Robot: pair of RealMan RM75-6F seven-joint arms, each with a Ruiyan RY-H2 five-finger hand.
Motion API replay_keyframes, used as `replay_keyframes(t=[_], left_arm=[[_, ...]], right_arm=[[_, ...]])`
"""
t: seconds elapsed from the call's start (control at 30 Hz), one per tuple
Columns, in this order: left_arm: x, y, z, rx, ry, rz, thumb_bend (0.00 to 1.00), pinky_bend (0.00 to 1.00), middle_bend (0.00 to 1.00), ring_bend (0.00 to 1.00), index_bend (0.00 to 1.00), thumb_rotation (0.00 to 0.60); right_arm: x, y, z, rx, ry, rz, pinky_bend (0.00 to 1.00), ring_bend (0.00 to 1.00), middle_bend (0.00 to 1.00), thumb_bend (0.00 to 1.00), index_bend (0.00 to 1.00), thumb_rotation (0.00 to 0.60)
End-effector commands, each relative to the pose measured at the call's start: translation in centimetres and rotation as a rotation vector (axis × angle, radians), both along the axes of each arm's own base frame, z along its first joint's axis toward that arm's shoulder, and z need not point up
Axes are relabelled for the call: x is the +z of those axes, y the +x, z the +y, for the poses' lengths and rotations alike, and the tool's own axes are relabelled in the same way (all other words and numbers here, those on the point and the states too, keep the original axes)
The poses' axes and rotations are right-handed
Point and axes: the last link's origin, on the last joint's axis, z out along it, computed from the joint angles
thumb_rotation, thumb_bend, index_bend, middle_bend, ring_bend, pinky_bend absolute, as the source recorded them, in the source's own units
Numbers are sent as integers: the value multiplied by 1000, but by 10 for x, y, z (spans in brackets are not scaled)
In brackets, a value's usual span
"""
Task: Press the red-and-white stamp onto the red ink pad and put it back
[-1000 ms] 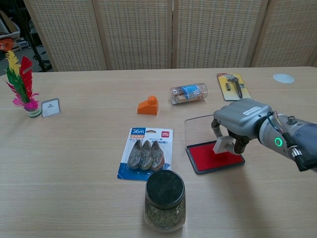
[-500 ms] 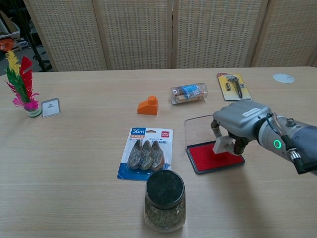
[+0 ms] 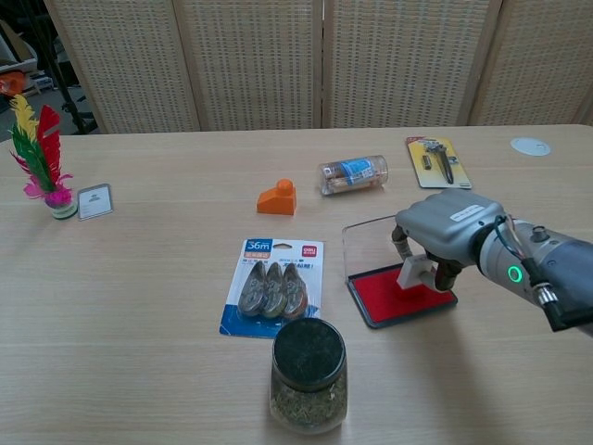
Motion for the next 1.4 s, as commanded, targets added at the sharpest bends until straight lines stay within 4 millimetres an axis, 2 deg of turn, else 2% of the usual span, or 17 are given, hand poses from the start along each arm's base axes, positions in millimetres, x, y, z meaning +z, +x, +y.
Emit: replay_keyframes(t=[0.03, 0.4, 0.57, 0.73, 0.97, 1.2, 1.4], left_arm=[[0, 0, 0, 0, -1, -1, 52, 0, 0, 0, 0, 600], [-1, 0, 0, 0, -5, 4, 52, 0, 0, 0, 0, 600], [-2, 1, 0, -1, -5, 7, 52, 0, 0, 0, 0, 600], [-2, 1, 0, -3, -6, 10, 51, 0, 0, 0, 0, 600], [-4, 1, 0, -1, -7, 15, 52, 0, 0, 0, 0, 600], [-7, 2, 1, 5, -13, 23, 52, 0, 0, 0, 0, 600], [-9, 2, 2, 8, -18, 28, 51, 0, 0, 0, 0, 600]], right_arm=[[2, 2, -1, 3, -5, -9, 1000, 975, 914, 543, 524, 600], [33, 14, -3, 20, -38, -80, 1000, 974, 914, 543, 524, 600], [61, 13, -10, 11, -79, -107, 1000, 974, 914, 543, 524, 600], [88, -6, -22, -11, -128, -94, 1000, 974, 914, 543, 524, 600], [105, -43, -33, -62, -154, -59, 1000, 974, 914, 543, 524, 600], [102, -87, -37, -133, -147, -40, 1000, 974, 914, 543, 524, 600], [99, -105, -39, -168, -150, -53, 1000, 974, 914, 543, 524, 600]])
